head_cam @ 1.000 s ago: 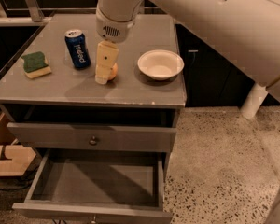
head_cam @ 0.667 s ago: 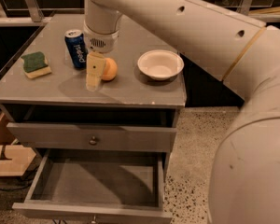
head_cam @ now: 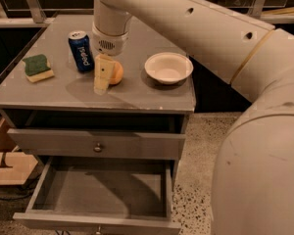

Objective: Place orange into middle drawer

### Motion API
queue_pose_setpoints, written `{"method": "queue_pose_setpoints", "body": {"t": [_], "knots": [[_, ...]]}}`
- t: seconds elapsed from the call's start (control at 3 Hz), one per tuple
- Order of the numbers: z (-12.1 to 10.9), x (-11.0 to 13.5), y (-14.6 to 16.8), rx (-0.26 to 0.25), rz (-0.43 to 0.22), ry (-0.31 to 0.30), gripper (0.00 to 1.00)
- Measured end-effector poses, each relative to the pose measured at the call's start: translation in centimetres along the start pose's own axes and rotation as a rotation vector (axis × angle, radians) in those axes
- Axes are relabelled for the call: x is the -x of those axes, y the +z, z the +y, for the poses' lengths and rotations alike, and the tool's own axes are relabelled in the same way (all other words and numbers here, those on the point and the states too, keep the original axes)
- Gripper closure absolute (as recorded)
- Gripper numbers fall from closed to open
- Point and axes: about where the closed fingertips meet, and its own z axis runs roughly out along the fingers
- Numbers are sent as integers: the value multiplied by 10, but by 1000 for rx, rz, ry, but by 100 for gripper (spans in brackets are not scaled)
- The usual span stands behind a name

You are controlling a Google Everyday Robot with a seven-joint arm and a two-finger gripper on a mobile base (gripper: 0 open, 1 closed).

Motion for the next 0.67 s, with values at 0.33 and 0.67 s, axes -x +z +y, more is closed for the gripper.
{"method": "queue_pose_setpoints", "body": {"t": [0.33,0.67], "knots": [[-15,-10,22,31,-11,33,0],[-15,-10,24,33,-12,34,0]]}}
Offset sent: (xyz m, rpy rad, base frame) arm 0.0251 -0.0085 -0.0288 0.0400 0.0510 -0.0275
